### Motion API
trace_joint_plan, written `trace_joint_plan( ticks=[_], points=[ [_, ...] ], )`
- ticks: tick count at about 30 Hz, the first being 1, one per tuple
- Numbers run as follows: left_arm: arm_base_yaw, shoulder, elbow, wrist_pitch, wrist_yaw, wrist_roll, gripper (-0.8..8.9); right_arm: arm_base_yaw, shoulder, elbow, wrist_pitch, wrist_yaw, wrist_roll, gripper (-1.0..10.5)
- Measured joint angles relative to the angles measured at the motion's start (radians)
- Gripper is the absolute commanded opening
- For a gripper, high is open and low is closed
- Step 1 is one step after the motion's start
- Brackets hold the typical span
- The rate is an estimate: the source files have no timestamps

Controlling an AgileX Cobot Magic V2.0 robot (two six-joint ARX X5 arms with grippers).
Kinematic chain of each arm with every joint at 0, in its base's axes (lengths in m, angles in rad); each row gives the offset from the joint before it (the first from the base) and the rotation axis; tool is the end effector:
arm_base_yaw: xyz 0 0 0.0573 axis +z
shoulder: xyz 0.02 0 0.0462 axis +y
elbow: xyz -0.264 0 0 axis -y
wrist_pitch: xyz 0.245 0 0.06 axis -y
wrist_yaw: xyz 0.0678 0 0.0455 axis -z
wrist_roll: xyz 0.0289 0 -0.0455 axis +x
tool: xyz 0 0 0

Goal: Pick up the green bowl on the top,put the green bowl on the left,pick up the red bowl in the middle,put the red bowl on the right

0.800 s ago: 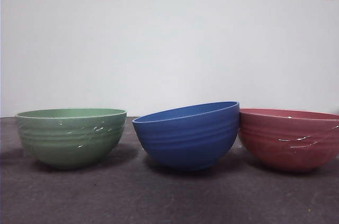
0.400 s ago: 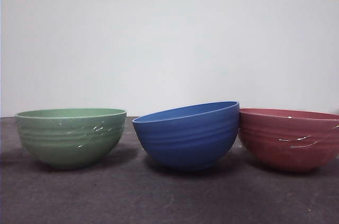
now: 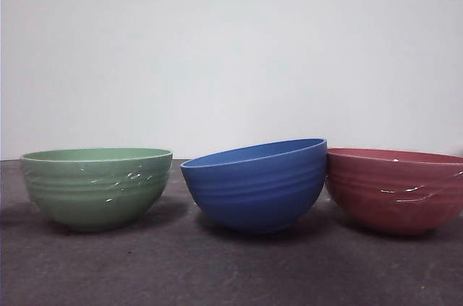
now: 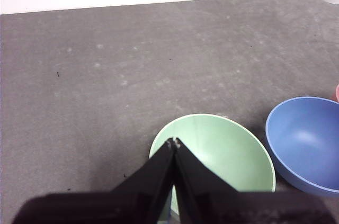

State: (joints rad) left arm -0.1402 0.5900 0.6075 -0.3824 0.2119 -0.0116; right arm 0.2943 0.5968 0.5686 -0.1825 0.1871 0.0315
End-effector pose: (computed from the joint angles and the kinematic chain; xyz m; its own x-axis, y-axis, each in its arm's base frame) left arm 0.1321 -0.0248 0.2804 0.8749 -0.3359 -0.3489 0.3270 0.9411 -0.0859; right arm 0.1377 0.0361 0.2848 0.9735 0.1007 -0.2055 -0.1046 0.9945 -0.0081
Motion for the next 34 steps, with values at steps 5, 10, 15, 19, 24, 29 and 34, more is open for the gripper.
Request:
trace_joint_plan(
  ticks=[5,10,15,19,24,29,34],
  points=[
    [0.0,-0.135,0.0,-0.103,-0.074,0.044,-0.04,0.0,0.0,0.0,-0.003,0.0,0.0,0.0],
    [0.032,-0.36,-0.089,-0.055,-0.152,0.098,-0.04,0.0,0.0,0.0,-0.015,0.0,0.001,0.0],
    [0.081,-0.497,-0.296,0.076,-0.177,0.107,-0.04,0.0,0.0,0.0,-0.019,0.0,0.003,0.0],
    [0.103,-0.551,-0.441,0.172,-0.178,0.107,-0.04,0.0,0.0,0.0,-0.019,0.0,0.003,0.0],
    [0.106,-0.584,-0.559,0.203,-0.179,0.084,-0.04,0.0,0.0,0.0,-0.019,0.0,0.003,0.0],
    [0.106,-0.584,-0.586,0.188,-0.177,0.051,-0.04,0.0,0.0,0.0,-0.019,0.0,0.003,0.0],
    [0.106,-0.586,-0.586,0.188,-0.179,0.044,-0.04,0.0,0.0,0.0,-0.019,0.0,0.003,0.0]
  ],
)
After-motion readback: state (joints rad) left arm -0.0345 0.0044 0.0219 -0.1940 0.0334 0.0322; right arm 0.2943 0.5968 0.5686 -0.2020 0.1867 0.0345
